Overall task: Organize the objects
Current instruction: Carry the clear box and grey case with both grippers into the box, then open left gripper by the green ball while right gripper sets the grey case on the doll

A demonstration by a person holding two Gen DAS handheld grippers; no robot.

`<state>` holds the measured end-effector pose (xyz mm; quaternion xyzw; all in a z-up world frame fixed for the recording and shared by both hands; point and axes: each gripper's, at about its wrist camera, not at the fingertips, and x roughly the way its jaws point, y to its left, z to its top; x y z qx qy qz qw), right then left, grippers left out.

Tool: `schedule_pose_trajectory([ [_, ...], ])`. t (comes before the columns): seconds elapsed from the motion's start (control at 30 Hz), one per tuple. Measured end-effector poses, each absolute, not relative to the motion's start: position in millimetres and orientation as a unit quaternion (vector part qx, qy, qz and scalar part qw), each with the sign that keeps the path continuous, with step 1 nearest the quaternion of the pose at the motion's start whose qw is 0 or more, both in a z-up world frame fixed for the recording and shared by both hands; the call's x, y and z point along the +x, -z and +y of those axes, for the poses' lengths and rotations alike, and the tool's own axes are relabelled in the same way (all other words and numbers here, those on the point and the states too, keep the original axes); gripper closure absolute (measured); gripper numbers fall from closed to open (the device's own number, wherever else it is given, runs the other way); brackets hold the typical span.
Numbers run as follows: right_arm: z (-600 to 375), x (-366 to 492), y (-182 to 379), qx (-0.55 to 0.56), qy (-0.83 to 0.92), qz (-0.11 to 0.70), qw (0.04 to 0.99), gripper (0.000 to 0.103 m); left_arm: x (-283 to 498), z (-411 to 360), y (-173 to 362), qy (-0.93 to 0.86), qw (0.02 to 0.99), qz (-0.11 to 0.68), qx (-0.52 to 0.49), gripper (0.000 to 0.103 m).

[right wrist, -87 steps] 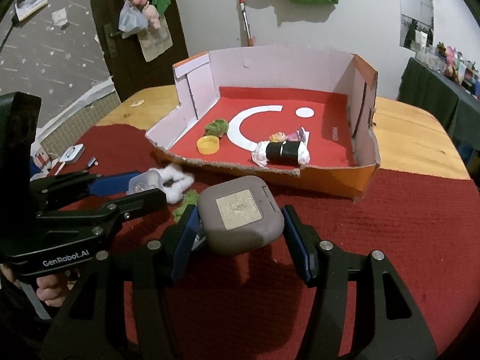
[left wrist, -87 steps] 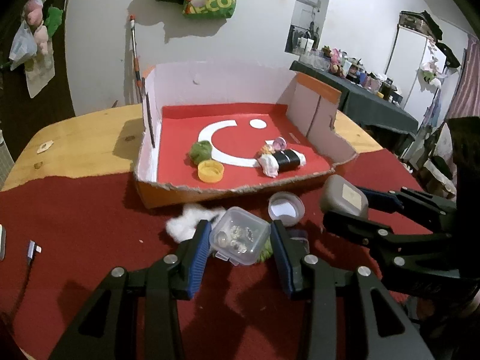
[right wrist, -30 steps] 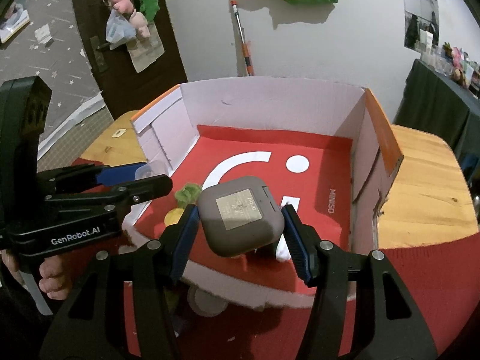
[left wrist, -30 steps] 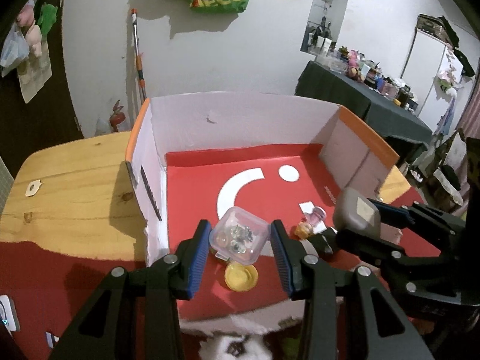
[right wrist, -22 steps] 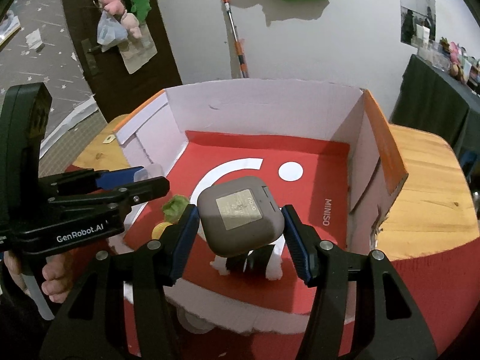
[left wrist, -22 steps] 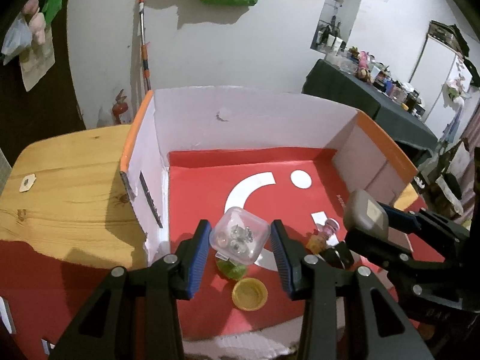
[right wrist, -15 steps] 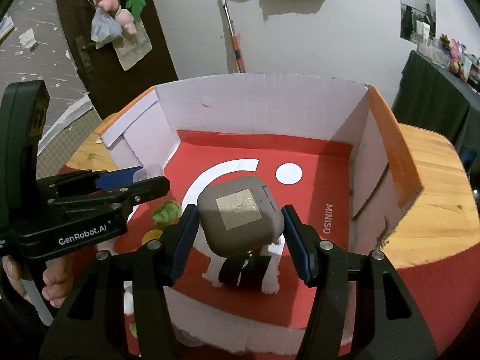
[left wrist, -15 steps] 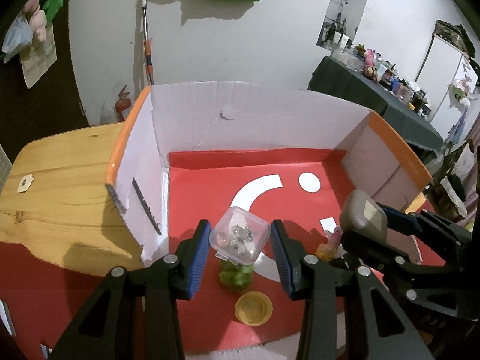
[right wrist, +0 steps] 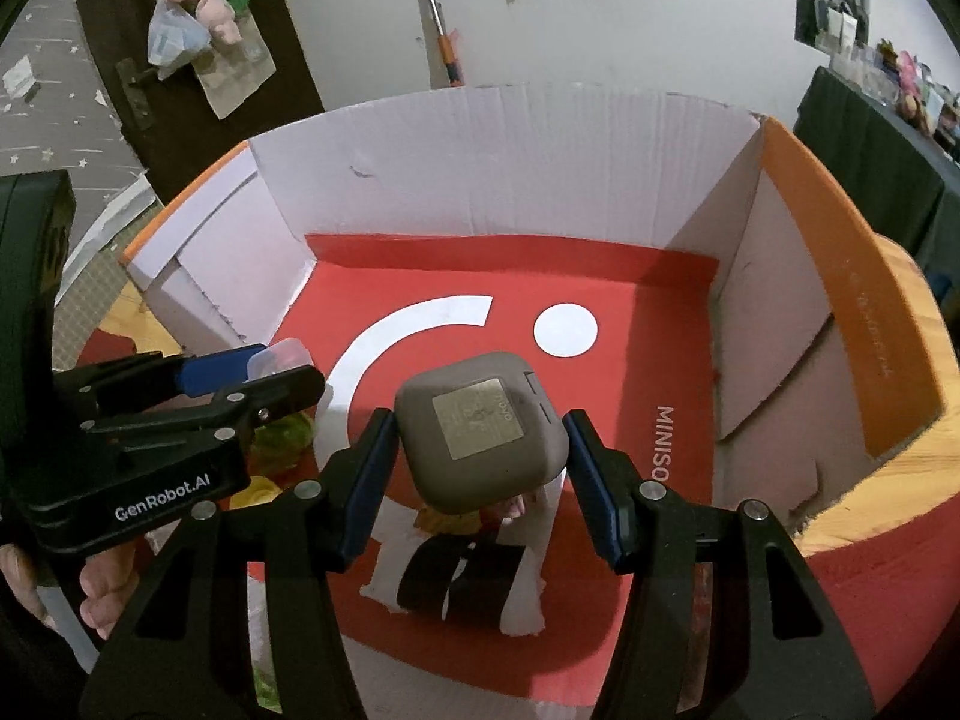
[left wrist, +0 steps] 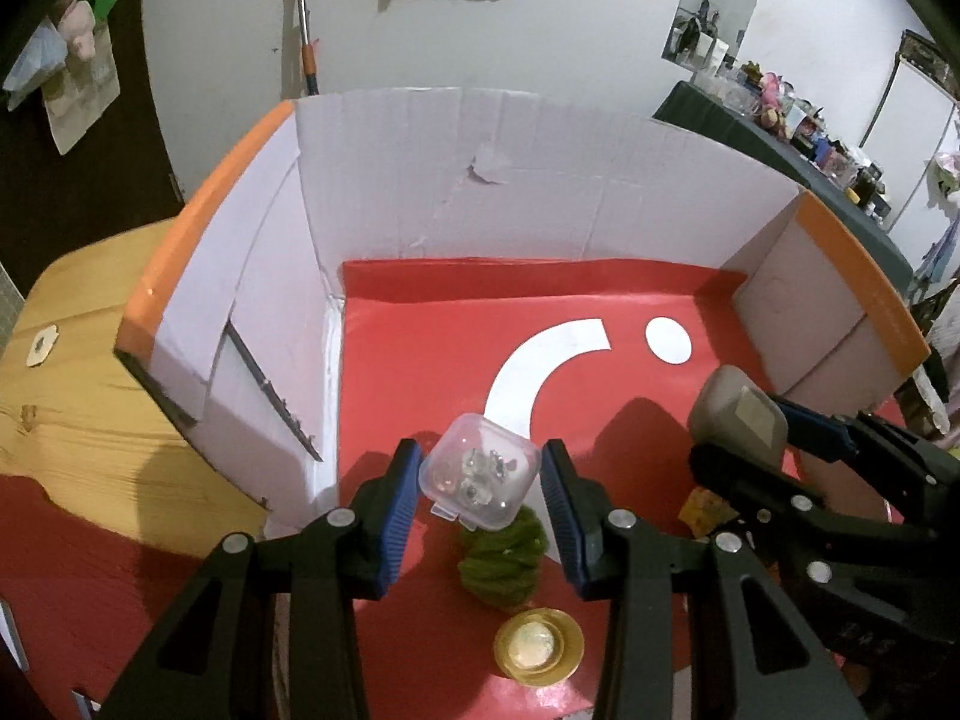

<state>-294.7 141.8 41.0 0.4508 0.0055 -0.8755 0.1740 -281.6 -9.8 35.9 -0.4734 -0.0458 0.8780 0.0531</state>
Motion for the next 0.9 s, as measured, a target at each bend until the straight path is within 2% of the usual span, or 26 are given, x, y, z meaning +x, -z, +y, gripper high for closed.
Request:
schedule_pose_trajectory([
  [0.43,138.2,-291.6,-34.6,0.475,0.865,0.037,0.158,0.048,-277.1,0.0,-32.2,-0.886,0.038,-0.008,-0.463,0.06],
  [0.57,137.7,-290.9,-27.4,0.487,0.856,0.031,0.169,0.051,-275.5,3.0,-31.9,-0.887,0.039,0.005,-0.46,0.06],
  [0.9,139.7,-289.5,-20.9,0.484,0.858,0.029,0.17,0.054,-276.4,4.5,-21.5,-0.879,0.056,-0.003,-0.473,0.06],
])
